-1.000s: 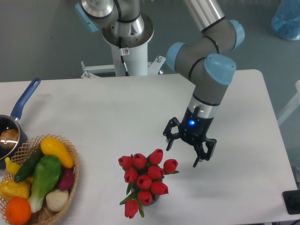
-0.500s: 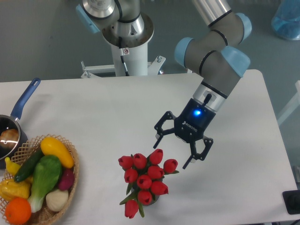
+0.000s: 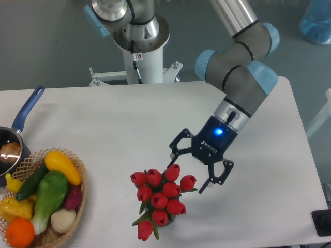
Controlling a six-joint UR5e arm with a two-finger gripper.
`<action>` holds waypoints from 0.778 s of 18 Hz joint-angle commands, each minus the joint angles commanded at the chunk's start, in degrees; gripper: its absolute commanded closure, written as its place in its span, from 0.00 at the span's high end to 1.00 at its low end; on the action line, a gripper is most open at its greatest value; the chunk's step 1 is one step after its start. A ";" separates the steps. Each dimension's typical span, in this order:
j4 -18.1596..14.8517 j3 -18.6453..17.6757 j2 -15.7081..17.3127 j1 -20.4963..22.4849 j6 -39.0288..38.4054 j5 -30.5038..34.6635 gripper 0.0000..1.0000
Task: Pick up the flowers from the vase
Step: 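Close the gripper around the tulip bunch just below the flower heads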
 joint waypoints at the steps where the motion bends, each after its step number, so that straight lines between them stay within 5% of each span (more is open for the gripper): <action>1: 0.00 0.18 -0.26 -0.44 0.00 0.00 1.00; 14: 0.09 1.85 -2.72 -4.39 0.35 -0.18 1.00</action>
